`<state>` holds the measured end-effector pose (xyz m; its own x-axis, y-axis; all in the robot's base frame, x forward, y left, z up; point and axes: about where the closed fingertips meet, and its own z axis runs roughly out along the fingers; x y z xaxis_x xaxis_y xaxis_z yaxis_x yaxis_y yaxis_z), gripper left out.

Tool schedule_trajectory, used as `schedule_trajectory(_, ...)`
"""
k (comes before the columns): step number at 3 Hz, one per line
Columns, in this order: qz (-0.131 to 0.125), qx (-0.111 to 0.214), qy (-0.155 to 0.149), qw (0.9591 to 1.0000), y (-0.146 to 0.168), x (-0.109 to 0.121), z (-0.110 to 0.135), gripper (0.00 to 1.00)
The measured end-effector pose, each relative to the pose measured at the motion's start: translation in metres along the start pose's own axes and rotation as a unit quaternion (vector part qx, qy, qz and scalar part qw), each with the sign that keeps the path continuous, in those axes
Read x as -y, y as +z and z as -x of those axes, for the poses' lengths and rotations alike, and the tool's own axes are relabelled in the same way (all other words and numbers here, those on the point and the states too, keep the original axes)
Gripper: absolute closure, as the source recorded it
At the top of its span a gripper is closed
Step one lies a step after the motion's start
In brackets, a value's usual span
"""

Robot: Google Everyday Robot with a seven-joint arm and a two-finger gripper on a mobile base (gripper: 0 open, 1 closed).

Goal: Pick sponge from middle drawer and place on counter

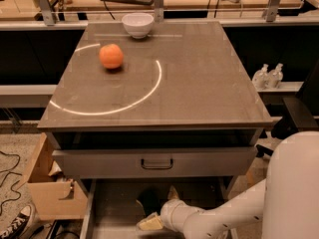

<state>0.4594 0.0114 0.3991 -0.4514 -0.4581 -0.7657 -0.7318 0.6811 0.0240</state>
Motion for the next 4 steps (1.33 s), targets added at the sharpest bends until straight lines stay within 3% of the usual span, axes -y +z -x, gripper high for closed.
schedule_trajectory(3, -0.014, -0.027, 0.005, 0.9995, 0.032, -0.001, -0.020, 0.00)
schedule_trajectory(4, -0.016, -0.035, -0.004, 0.9992, 0.038, -0.004, -0.025, 0.18)
